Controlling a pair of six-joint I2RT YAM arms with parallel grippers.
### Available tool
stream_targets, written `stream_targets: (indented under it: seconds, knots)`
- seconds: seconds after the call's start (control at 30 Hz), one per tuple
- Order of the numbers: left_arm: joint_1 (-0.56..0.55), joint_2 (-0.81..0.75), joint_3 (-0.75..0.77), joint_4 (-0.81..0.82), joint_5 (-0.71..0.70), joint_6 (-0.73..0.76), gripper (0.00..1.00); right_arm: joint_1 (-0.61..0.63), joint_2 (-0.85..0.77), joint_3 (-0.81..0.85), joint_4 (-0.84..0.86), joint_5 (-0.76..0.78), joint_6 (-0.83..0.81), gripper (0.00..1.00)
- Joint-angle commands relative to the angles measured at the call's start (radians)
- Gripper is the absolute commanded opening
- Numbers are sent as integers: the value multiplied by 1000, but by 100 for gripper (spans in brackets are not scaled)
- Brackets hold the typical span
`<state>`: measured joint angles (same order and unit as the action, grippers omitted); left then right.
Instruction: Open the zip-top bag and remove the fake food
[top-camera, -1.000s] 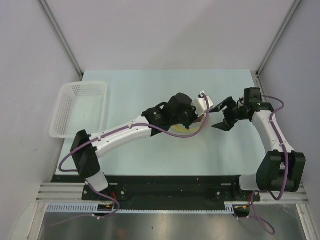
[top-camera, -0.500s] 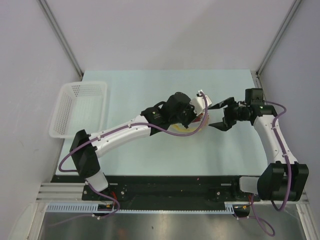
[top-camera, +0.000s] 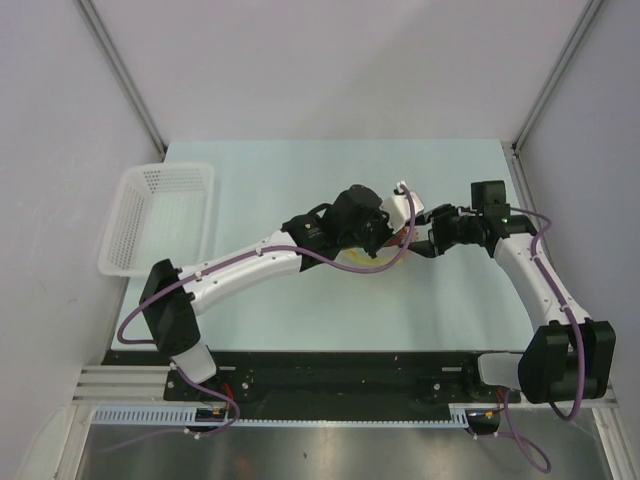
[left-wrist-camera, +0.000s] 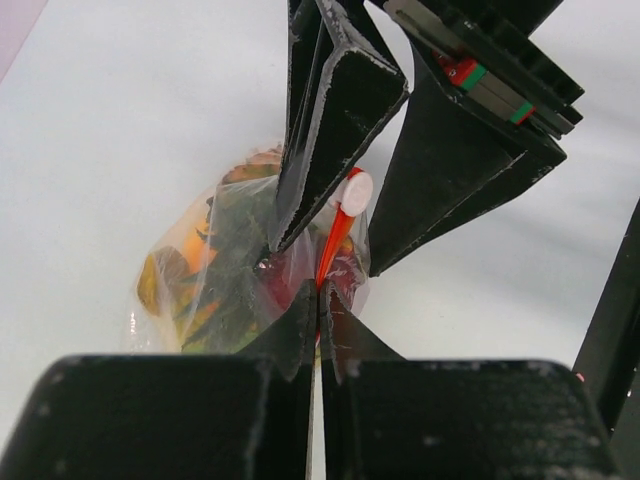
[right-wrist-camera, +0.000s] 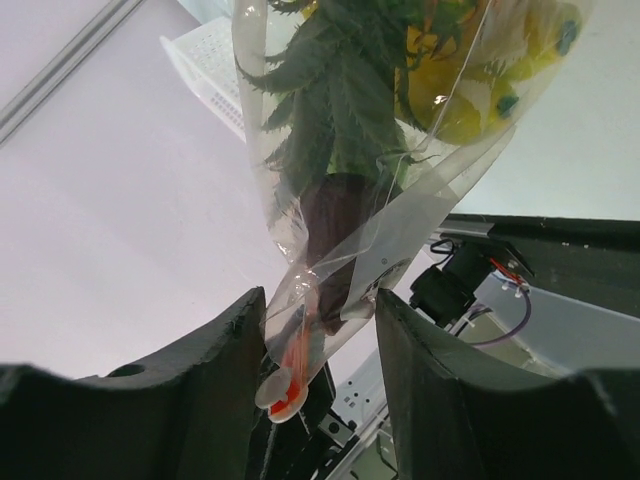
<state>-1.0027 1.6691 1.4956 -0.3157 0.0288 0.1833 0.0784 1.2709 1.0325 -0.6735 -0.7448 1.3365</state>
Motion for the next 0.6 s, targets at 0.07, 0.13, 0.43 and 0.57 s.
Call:
stream_targets:
  seconds: [0.07, 0.13, 0.43, 0.57]
  knots:
    - [7, -74, -32, 47, 17, -16, 0, -5, 2, -20, 35, -19, 33, 54]
    - [7, -80, -40, 47, 19, -18, 0, -15, 1, -26, 34, -16, 29, 54]
    - [7, -97, -64, 55, 19, -16, 0, -34, -8, -40, 46, -22, 27, 29]
    - [7, -98, -67, 58, 20, -16, 0, -20, -13, -32, 34, -21, 23, 32]
